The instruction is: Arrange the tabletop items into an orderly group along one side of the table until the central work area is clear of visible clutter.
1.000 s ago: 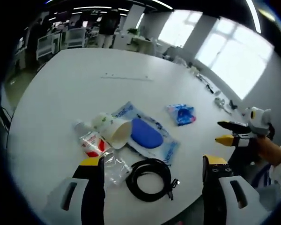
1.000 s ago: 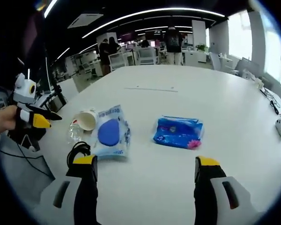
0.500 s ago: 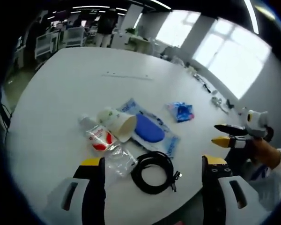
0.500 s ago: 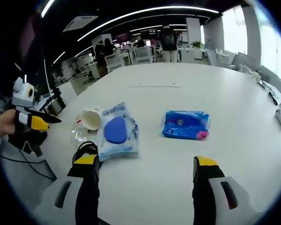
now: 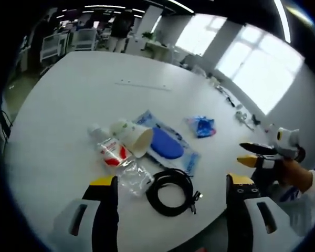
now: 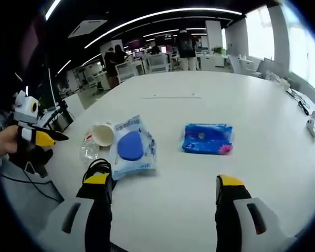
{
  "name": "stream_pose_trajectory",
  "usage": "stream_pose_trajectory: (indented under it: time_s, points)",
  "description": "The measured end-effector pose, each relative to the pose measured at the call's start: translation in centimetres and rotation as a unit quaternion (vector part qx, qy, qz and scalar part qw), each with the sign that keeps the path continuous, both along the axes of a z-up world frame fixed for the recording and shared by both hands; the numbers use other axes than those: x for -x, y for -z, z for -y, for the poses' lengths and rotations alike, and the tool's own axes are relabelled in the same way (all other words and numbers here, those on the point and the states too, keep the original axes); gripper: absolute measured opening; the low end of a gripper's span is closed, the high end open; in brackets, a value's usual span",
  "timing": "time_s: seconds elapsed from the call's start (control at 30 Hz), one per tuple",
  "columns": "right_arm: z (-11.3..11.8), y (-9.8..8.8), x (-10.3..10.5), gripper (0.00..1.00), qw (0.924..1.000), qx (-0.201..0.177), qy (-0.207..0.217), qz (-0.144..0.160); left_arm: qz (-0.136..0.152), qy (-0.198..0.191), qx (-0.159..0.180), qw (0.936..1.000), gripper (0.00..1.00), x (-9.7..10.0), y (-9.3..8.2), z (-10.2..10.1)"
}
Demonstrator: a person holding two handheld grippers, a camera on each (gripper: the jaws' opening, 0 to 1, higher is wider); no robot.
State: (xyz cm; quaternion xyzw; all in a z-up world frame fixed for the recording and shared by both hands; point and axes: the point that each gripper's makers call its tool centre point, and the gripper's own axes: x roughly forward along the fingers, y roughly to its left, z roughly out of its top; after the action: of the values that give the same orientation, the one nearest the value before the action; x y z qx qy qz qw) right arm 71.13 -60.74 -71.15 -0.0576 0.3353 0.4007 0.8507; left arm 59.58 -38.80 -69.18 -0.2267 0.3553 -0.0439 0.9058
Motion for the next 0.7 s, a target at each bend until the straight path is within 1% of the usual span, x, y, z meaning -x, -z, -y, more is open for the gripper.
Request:
stream_pose_trajectory:
  time_s: [0.1,0.2,0.33,0.4,0.5,0.57,0.7]
  points:
    - [-0.3,0.0,0.1,0.79,1.0,-0.001,-0.001,0.0,0.003,0.001,0.001,1.0,0.82,0.1,-0.2,0.1]
    - [-0.9,0.3,0.4,0.79,0.9999,0.004,-0.014,-0.001,0.004,0.002,0.0,1.0,0.82,0.2,-0.3,0.1]
    - [-1.8,0.6,-0.1,0.79,0.9998,-0.002,-0.022,-0.003,0.006,-0.01,0.002,0.9999,0.81,0.7,-0.4,-0.2]
    - [-2.5,0.6,-0.2,0.78,0.9995,-0.001,-0.031,-0.004,0.002,-0.015,-0.008,0.9999,0.81,1.1,-0.2,-0.5]
    - [-3.1,0.5,0.1,0.78,0.999,-0.002,-0.044,-0.005,0.004,-0.021,-0.01,0.9997,0.81,1.3,-0.3,-0.7]
    - [-3.5,0.4,0.0,0.78,0.9985,0.0,-0.054,-0.004,0.007,-0.03,-0.008,0.9995,0.81,1.5,-0.6,-0.7]
    - [-4.5,0.3,-0.9,0.78,0.9976,-0.002,-0.069,-0.004,0.009,-0.033,-0.01,0.9994,0.81,1.8,-1.1,-0.2]
